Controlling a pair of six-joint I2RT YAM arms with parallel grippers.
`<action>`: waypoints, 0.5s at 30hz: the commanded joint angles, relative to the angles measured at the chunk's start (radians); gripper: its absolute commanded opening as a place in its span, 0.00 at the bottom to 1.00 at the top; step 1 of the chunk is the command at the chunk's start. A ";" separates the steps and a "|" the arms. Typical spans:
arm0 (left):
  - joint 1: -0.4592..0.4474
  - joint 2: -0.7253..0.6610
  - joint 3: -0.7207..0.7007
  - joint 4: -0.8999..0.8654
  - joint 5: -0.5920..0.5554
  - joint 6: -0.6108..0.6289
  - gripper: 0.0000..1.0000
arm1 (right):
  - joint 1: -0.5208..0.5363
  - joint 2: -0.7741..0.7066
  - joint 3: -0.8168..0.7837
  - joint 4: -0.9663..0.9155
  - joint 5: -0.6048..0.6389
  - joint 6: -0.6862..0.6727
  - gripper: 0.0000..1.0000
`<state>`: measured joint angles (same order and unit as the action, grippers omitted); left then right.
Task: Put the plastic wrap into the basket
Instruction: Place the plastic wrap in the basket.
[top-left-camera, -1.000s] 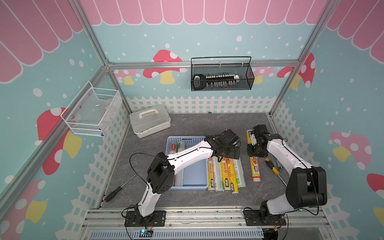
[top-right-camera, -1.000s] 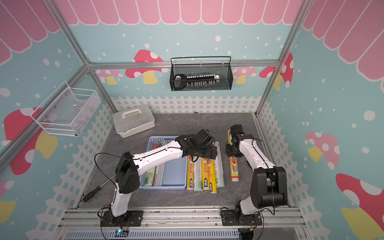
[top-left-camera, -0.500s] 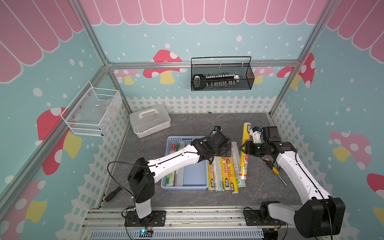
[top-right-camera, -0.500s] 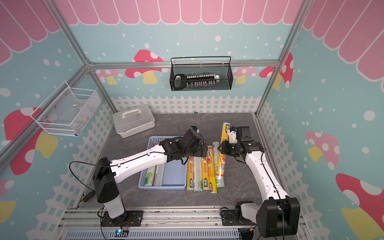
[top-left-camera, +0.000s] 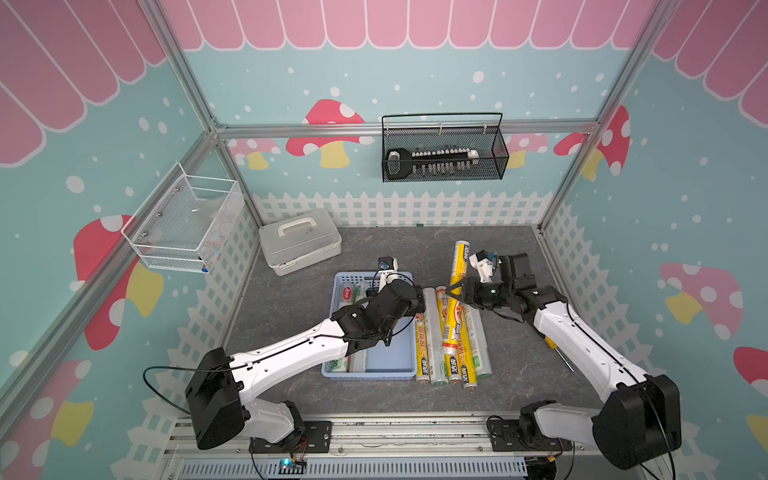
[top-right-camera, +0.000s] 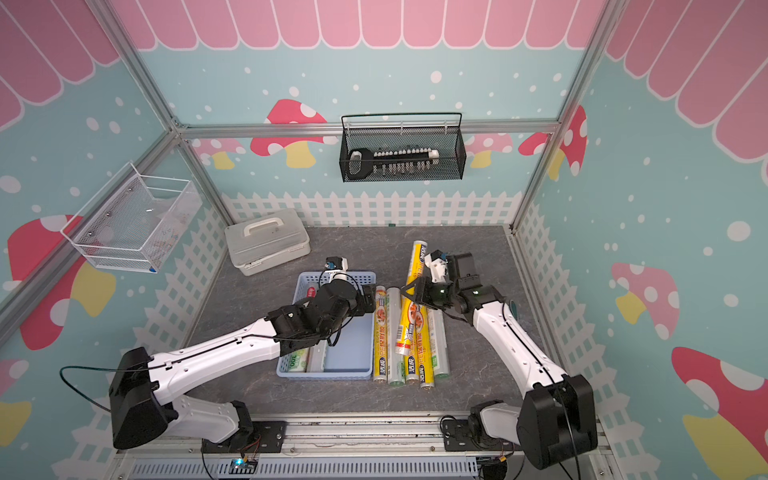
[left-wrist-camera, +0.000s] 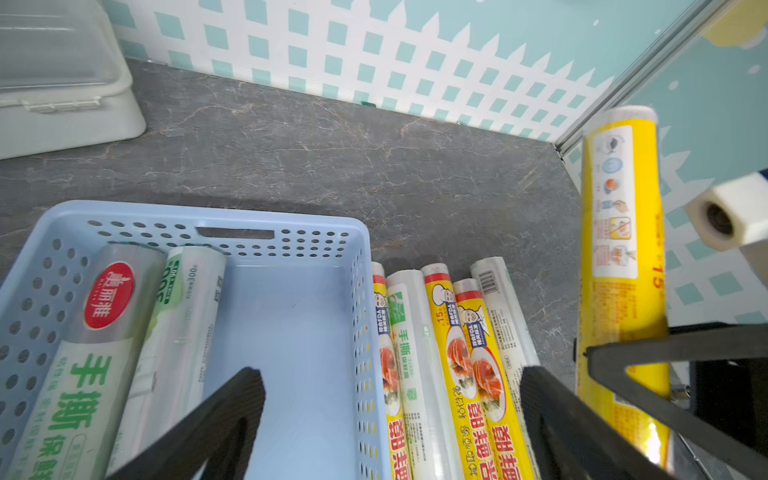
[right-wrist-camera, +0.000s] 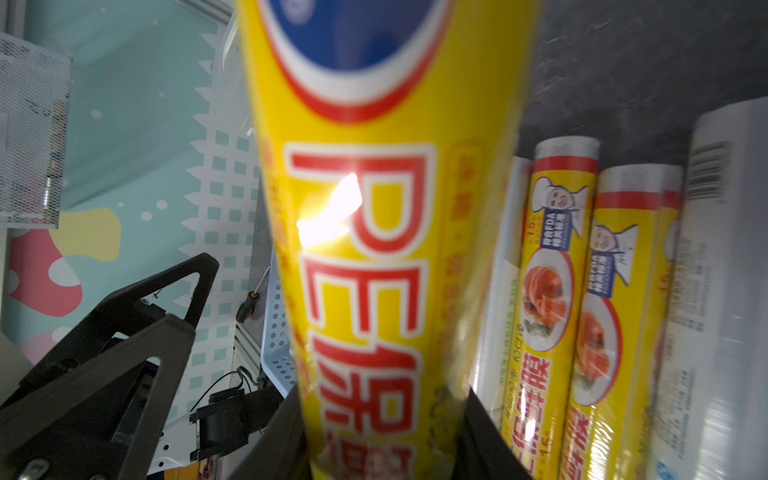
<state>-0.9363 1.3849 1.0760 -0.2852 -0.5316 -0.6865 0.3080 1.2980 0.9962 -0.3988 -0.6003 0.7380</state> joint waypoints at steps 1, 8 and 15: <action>0.040 -0.039 -0.044 0.062 -0.027 0.032 0.99 | 0.077 0.062 0.057 0.093 0.006 0.070 0.21; 0.170 -0.205 -0.185 0.043 0.064 -0.030 0.99 | 0.221 0.188 0.133 0.169 0.059 0.135 0.21; 0.265 -0.329 -0.270 -0.017 0.098 -0.028 0.99 | 0.362 0.361 0.237 0.192 0.114 0.174 0.22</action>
<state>-0.7010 1.0847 0.8223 -0.2668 -0.4683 -0.7040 0.6353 1.6081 1.1896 -0.2420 -0.5087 0.8806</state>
